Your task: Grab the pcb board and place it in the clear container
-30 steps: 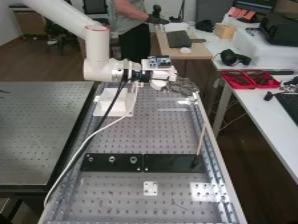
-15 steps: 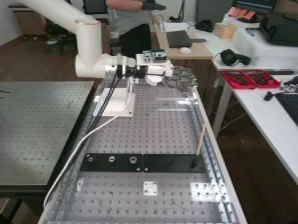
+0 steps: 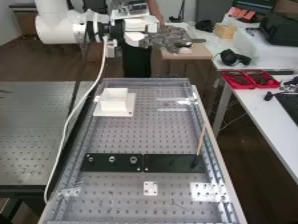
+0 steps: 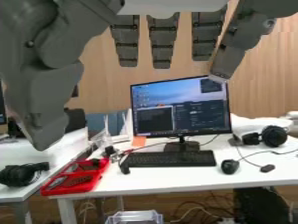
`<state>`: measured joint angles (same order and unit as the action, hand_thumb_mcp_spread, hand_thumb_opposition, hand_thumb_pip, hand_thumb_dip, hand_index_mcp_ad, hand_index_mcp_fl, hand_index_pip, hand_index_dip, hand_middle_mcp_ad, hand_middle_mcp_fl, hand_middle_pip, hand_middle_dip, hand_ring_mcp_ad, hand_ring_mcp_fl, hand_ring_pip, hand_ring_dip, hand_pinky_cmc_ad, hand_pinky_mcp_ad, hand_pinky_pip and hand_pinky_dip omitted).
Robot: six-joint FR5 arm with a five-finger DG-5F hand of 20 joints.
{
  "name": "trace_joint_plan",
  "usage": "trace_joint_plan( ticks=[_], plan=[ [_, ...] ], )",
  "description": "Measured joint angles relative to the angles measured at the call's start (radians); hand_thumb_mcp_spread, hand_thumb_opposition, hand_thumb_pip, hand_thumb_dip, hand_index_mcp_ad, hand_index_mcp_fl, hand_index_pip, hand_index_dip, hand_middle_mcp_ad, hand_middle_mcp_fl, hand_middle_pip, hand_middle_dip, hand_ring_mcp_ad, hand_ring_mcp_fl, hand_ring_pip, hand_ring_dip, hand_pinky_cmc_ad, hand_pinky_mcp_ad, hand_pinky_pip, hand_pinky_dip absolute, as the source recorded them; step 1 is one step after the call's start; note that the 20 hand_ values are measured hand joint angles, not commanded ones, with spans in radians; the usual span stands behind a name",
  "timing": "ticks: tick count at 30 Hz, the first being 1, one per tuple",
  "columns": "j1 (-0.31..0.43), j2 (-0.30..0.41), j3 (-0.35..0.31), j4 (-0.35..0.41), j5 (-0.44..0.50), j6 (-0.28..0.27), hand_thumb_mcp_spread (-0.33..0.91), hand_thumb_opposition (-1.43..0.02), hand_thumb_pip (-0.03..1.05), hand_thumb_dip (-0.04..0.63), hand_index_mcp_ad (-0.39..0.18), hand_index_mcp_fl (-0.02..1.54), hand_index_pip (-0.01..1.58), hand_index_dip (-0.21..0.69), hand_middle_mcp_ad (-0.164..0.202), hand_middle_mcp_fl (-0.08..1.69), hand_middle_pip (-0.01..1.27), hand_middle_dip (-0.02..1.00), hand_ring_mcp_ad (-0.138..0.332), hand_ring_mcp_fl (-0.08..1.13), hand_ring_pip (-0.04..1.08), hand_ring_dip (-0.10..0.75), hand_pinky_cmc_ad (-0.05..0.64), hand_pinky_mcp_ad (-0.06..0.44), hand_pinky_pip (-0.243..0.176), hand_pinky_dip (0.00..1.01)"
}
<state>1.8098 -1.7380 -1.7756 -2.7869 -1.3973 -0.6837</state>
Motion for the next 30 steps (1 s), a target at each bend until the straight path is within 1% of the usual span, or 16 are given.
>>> trace_joint_plan(
  ticks=[1, 2, 3, 5, 6, 8, 9, 11, 14, 15, 20, 22, 30],
  plan=[
    [-0.001, 0.015, -0.001, -0.015, 0.005, -0.001, 0.25, -0.73, 0.52, 0.15, -0.079, 0.12, 0.12, 0.075, 0.075, 0.05, 0.13, 0.14, 0.22, 0.0, 0.08, 0.037, 0.325, 0.215, -0.093, 0.67],
    [-0.003, 0.035, -0.003, -0.038, 0.013, -0.004, 0.25, -0.73, 0.52, 0.147, -0.075, 0.12, 0.11, 0.073, 0.075, 0.05, 0.13, 0.14, 0.22, 0.0, 0.08, 0.037, 0.325, 0.215, -0.093, 0.67],
    [-0.004, 0.048, -0.005, -0.054, 0.019, -0.007, 0.25, -0.73, 0.51, 0.141, -0.075, 0.12, 0.12, 0.093, 0.075, 0.06, 0.13, 0.14, 0.22, 0.01, 0.08, 0.037, 0.328, 0.211, -0.093, 0.67],
    [-0.007, 0.078, -0.01, -0.091, 0.039, -0.011, 0.25, -0.73, 0.5, 0.14, -0.075, 0.12, 0.12, 0.11, 0.075, 0.06, 0.13, 0.14, 0.222, 0.01, 0.08, 0.037, 0.328, 0.232, -0.093, 0.67],
    [-0.009, 0.09, -0.013, -0.104, 0.046, -0.012, 0.25, -0.73, 0.5, 0.14, -0.075, 0.12, 0.11, 0.106, 0.075, 0.06, 0.13, 0.14, 0.223, 0.01, 0.08, 0.037, 0.33, 0.227, -0.093, 0.67],
    [-0.014, 0.104, -0.013, -0.123, 0.049, -0.012, 0.25, -0.73, 0.5, 0.14, -0.075, 0.12, 0.12, 0.124, 0.075, 0.06, 0.13, 0.14, 0.22, 0.01, 0.09, 0.045, 0.328, 0.248, -0.093, 0.67],
    [-0.019, 0.114, -0.013, -0.138, 0.046, -0.01, 0.25, -0.73, 0.49, 0.14, -0.075, 0.12, 0.12, 0.124, 0.075, 0.06, 0.13, 0.14, 0.22, 0.01, 0.09, 0.051, 0.349, 0.246, -0.093, 0.67],
    [-0.027, 0.122, -0.01, -0.152, 0.038, -0.004, 0.25, -0.73, 0.49, 0.14, -0.075, 0.12, 0.12, 0.126, 0.075, 0.06, 0.13, 0.14, 0.223, 0.01, 0.08, 0.051, 0.346, 0.246, -0.093, 0.67],
    [-0.039, 0.135, -0.005, -0.159, 0.028, -0.001, 0.25, -0.73, 0.49, 0.14, -0.077, 0.14, 0.11, 0.119, 0.075, 0.06, 0.13, 0.14, 0.22, 0.01, 0.08, 0.051, 0.346, 0.251, -0.093, 0.67],
    [-0.045, 0.142, -0.003, -0.161, 0.024, -0.008, 0.26, -0.73, 0.49, 0.14, -0.075, 0.14, 0.11, 0.129, 0.075, 0.06, 0.13, 0.14, 0.22, 0.01, 0.08, 0.051, 0.363, 0.265, -0.093, 0.67],
    [-0.065, 0.155, 0.008, -0.167, 0.003, -0.03, 0.26, -0.74, 0.48, 0.138, -0.075, 0.14, 0.11, 0.141, 0.077, 0.06, 0.13, 0.14, 0.223, 0.01, 0.1, 0.051, 0.367, 0.264, -0.093, 0.67],
    [-0.069, 0.155, 0.01, -0.167, -0.003, -0.03, 0.25, -0.74, 0.45, 0.141, -0.075, 0.14, 0.1, 0.141, 0.077, 0.06, 0.13, 0.14, 0.223, 0.01, 0.1, 0.051, 0.367, 0.264, -0.093, 0.67],
    [-0.082, 0.15, 0.026, -0.172, -0.029, -0.034, 0.27, -0.74, 0.46, 0.141, -0.073, 0.14, 0.1, 0.147, 0.077, 0.06, 0.14, 0.14, 0.223, 0.01, 0.09, 0.051, 0.363, 0.264, -0.093, 0.67]
  ],
)
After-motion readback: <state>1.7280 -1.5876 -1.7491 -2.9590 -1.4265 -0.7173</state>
